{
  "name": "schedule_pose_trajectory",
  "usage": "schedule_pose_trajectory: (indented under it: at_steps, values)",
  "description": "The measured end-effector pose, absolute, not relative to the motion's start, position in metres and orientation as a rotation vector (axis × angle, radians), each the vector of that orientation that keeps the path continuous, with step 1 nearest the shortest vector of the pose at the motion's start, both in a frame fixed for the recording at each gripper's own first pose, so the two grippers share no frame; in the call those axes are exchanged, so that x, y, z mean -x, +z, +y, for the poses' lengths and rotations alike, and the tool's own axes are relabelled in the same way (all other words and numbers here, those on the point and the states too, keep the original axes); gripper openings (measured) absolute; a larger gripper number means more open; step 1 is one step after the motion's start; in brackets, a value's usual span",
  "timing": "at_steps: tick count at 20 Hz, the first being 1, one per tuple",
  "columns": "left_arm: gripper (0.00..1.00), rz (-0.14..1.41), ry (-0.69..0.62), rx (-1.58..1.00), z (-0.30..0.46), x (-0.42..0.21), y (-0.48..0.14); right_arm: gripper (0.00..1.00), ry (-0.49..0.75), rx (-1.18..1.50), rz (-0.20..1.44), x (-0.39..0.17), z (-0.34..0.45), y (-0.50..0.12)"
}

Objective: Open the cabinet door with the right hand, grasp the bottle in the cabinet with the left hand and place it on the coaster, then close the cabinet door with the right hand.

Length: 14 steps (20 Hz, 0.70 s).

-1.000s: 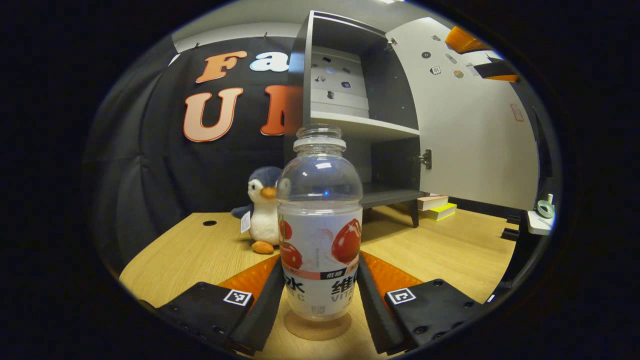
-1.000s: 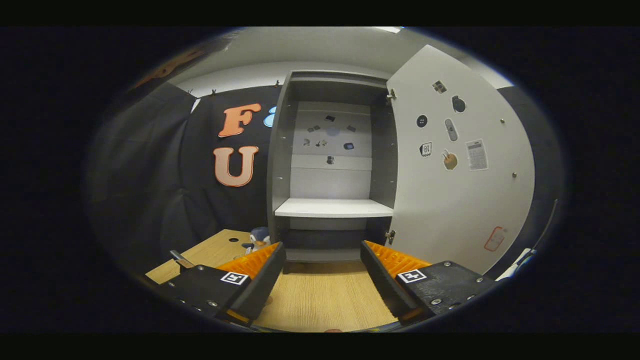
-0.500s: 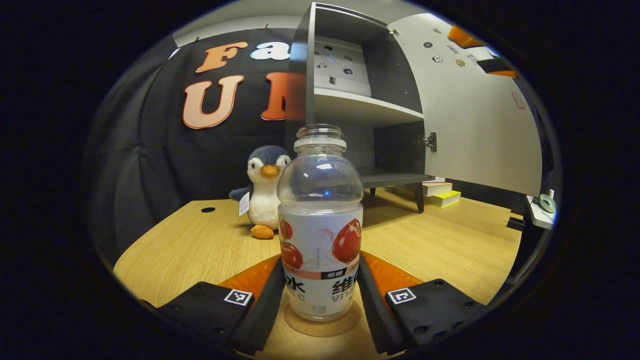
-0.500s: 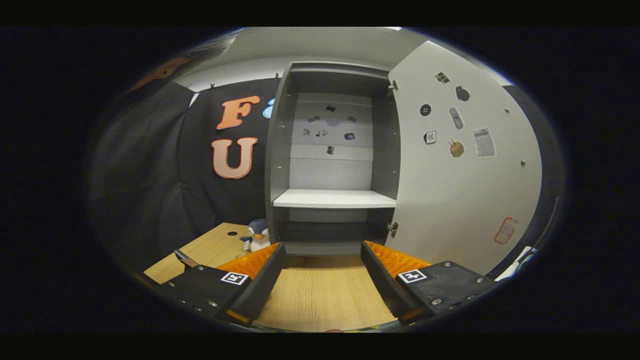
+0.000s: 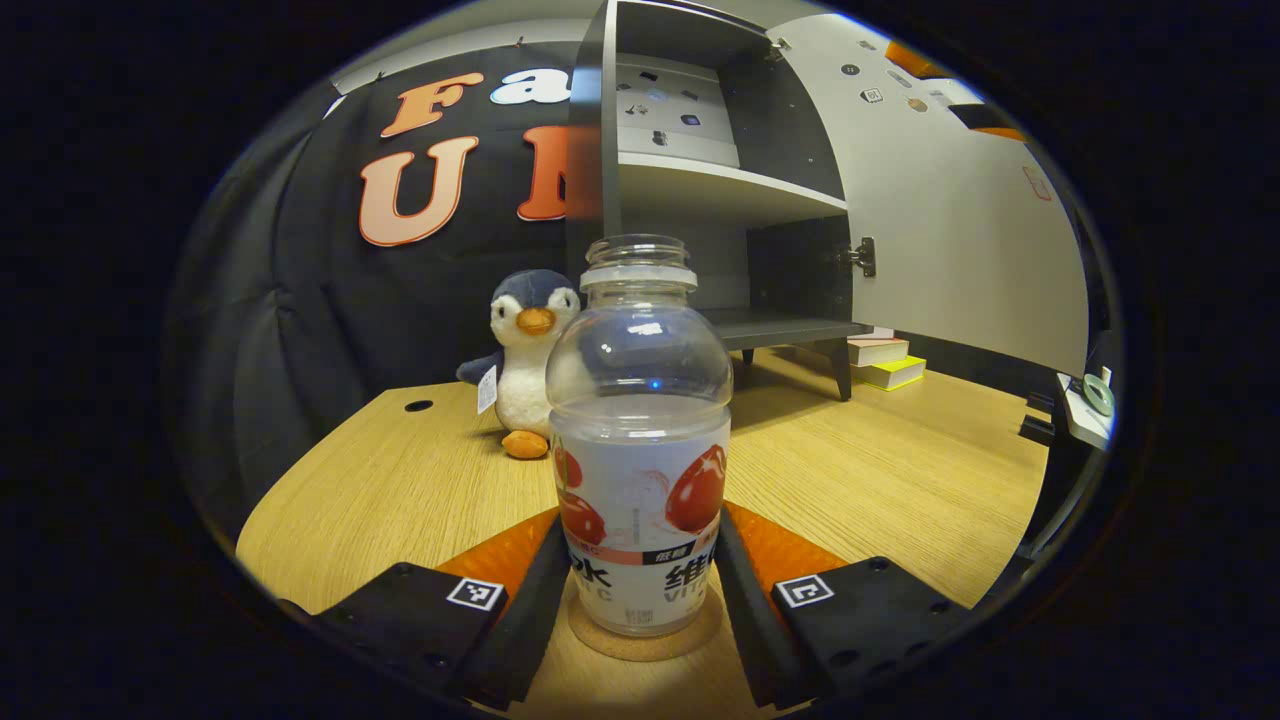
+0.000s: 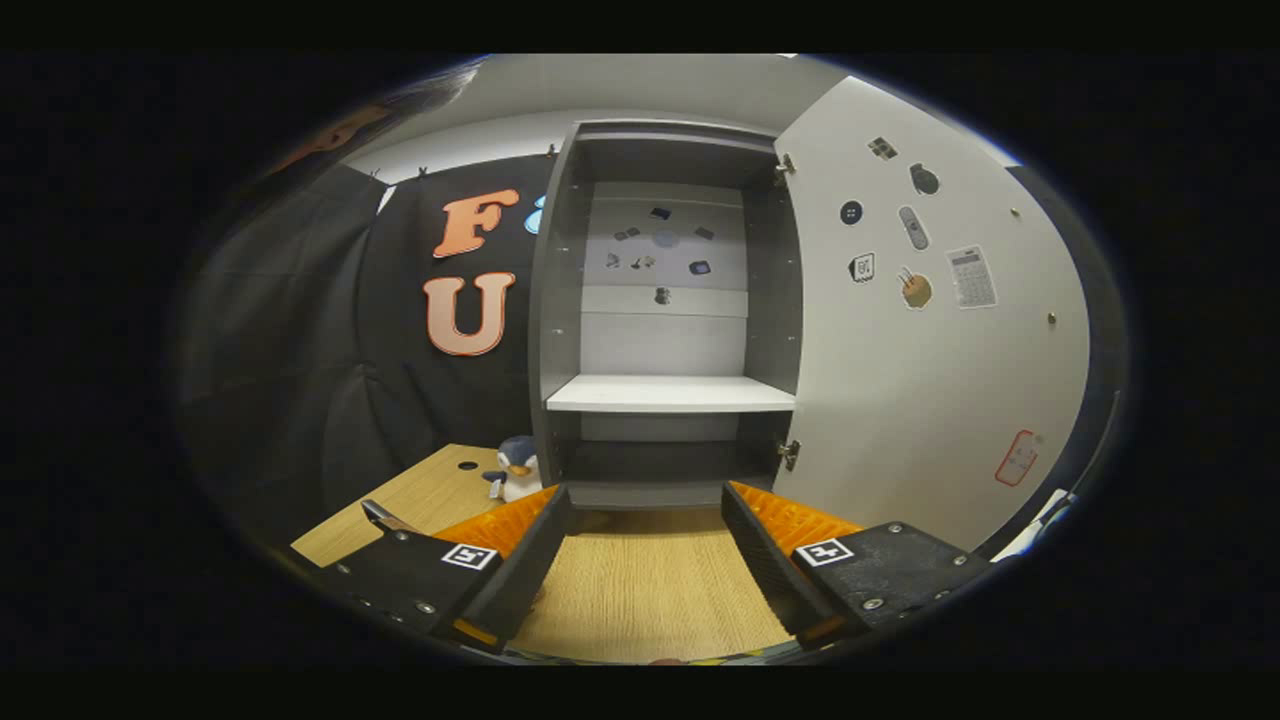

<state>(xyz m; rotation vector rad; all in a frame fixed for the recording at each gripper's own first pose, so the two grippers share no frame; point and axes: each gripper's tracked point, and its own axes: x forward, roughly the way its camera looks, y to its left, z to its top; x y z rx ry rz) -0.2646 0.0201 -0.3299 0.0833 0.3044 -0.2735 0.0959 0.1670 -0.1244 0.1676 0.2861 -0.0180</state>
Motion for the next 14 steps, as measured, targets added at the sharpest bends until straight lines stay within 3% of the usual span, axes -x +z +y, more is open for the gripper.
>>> schedule_pose_trajectory:
  at_steps: [14]
  values:
    - [0.88,0.331,-0.277,-0.031,0.013,0.260,-0.327,0.93,0.002,-0.188,0.297,-0.096,0.171,-0.123]
